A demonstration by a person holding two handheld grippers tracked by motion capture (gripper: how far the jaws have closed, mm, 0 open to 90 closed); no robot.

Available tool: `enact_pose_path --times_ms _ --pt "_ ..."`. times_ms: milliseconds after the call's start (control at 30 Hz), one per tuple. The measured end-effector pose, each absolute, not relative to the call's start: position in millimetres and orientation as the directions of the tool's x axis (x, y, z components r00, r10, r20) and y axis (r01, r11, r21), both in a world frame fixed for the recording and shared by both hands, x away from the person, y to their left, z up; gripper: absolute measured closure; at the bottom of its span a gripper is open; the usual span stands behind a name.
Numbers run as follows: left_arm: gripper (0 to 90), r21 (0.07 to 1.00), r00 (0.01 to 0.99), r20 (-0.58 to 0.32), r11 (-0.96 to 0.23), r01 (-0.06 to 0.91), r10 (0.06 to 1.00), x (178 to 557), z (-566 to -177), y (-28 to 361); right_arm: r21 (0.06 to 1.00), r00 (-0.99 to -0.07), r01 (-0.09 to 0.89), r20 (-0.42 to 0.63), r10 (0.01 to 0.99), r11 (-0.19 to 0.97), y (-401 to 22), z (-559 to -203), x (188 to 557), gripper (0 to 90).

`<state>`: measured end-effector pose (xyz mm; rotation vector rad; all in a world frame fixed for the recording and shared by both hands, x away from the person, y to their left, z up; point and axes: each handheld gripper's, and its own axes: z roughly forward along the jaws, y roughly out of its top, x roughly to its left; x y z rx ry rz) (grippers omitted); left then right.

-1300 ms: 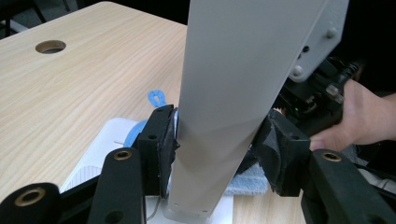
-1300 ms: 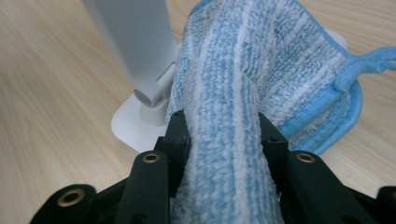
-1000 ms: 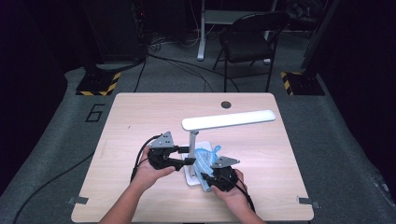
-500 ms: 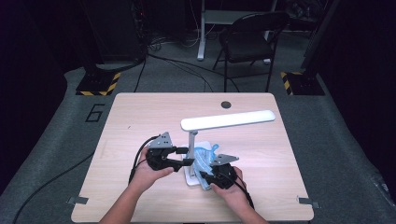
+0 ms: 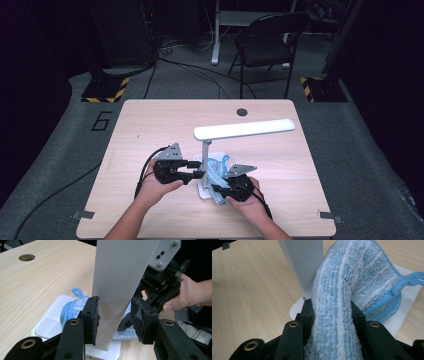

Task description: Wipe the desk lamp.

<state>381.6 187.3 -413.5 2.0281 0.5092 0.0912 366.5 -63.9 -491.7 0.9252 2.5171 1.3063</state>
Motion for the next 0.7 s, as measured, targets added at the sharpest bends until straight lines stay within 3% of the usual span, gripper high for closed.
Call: enact_pose_path --times_ms 700 --pt "60.9 0.851 0.909 -0.146 -0.419 0.316 0.390 381.5 -417.3 188.5 0.820 -0.822 0.407 0.138 0.552 0.401 -61.2 -463.7 357.0 66.1"
